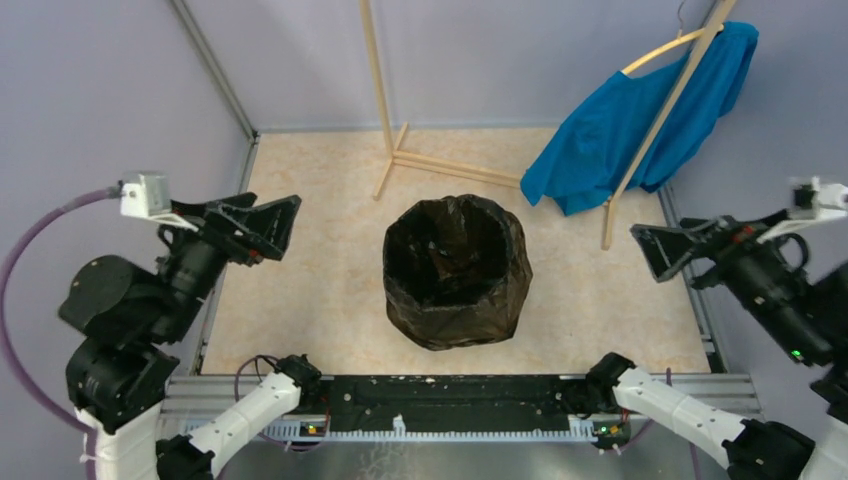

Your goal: Put the trash bags into the trash bin

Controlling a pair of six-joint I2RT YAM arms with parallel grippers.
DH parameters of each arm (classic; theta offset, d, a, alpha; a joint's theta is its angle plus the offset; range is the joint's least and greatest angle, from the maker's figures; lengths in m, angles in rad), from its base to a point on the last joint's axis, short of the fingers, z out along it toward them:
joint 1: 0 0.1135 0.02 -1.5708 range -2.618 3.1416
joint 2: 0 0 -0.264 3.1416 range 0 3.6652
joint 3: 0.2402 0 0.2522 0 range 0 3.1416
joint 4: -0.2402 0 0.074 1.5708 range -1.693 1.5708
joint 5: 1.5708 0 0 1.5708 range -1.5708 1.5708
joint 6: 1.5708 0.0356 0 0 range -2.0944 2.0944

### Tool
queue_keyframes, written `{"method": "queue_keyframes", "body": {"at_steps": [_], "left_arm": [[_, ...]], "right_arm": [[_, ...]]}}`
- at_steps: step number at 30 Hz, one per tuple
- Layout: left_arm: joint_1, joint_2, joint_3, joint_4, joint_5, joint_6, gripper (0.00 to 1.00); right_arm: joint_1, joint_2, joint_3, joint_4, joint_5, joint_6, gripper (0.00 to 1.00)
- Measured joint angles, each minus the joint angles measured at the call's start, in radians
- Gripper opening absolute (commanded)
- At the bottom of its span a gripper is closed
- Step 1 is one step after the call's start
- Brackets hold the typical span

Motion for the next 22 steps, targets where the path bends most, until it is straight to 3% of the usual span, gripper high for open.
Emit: {"method": "queue_keyframes", "body": {"at_steps": [4, 22], "left_arm": [[0.000, -0.004, 0.064, 0.009, 0.020, 0.067, 0.99], [0.000, 0.014, 0.110, -0.010, 0.029, 0.161, 0.99]], "right_arm": [[0.000, -0.038, 0.066, -0.014, -0.002, -0.016, 0.99], [0.000, -0.074, 0.018, 0.037, -0.027, -0.069, 0.99]]}}
